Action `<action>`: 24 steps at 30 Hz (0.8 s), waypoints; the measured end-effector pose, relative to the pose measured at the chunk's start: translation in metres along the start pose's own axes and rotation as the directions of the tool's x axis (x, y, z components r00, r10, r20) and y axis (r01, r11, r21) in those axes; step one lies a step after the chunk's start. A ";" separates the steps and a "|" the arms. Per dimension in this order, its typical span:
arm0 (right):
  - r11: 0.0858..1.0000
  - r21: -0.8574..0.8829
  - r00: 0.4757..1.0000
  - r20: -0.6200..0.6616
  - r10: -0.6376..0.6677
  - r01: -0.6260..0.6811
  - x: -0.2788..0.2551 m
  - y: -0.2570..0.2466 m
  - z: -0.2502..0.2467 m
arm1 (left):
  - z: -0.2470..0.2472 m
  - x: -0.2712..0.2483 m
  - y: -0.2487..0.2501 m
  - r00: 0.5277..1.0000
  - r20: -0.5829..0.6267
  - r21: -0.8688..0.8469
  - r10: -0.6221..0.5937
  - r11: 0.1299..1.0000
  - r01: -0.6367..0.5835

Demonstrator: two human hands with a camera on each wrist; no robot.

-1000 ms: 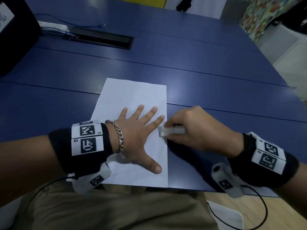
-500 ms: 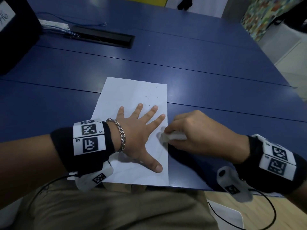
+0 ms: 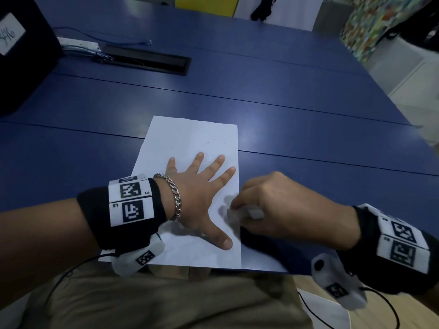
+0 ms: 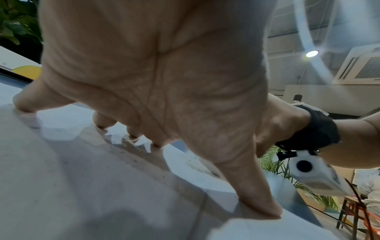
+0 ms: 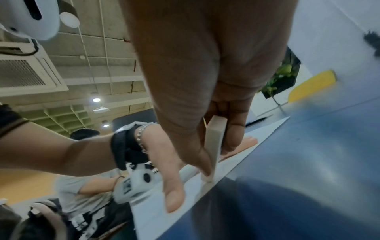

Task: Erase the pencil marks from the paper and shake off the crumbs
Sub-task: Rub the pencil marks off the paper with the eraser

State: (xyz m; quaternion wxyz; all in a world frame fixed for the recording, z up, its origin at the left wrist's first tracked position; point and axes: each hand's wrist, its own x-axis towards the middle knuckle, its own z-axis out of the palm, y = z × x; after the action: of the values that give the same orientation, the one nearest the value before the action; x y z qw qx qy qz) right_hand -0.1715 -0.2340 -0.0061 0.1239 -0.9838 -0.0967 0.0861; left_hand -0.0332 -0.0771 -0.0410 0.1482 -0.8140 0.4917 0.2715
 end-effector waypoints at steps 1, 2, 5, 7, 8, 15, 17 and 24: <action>1.000 0.005 0.999 0.039 -0.018 0.018 0.000 -0.002 -0.001 | 0.000 0.000 0.000 1.000 -0.001 0.001 0.001 1.000 -0.001; 1.000 0.008 0.999 0.038 -0.013 0.013 0.003 0.002 -0.004 | 0.000 0.000 0.000 1.000 -0.002 0.001 0.002 1.000 -0.002; 0.997 -0.002 0.994 -0.082 0.071 -0.071 0.016 0.022 -0.009 | 0.000 0.001 0.000 1.000 0.000 0.002 0.003 1.000 -0.003; 0.998 -0.039 0.994 -0.090 0.053 -0.057 0.017 0.022 -0.005 | 0.001 0.001 -0.001 1.000 -0.001 -0.014 0.006 1.000 -0.006; 0.998 -0.056 0.999 -0.050 0.018 -0.021 0.015 0.016 -0.002 | 0.001 0.000 -0.002 1.000 -0.007 -0.024 0.007 1.000 -0.007; 0.996 -0.087 0.998 -0.067 0.021 -0.027 0.017 0.013 -0.008 | 0.000 -0.001 -0.004 1.000 0.006 -0.047 -0.005 0.999 0.005; 0.988 -0.153 0.999 -0.041 -0.014 0.008 0.014 0.006 -0.001 | 0.001 0.000 -0.004 1.000 0.006 -0.042 -0.010 0.999 0.011; 0.994 0.006 0.977 -0.186 0.108 -0.109 0.007 0.015 -0.018 | 0.000 -0.001 -0.009 0.998 -0.049 0.006 0.050 0.999 -0.050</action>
State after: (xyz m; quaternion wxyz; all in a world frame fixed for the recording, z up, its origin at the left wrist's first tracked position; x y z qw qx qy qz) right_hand -0.1582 -0.2513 0.0060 0.1256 -0.9916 -0.0310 0.0005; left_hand -0.0254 -0.0719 -0.0402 0.1310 -0.8075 0.5161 0.2540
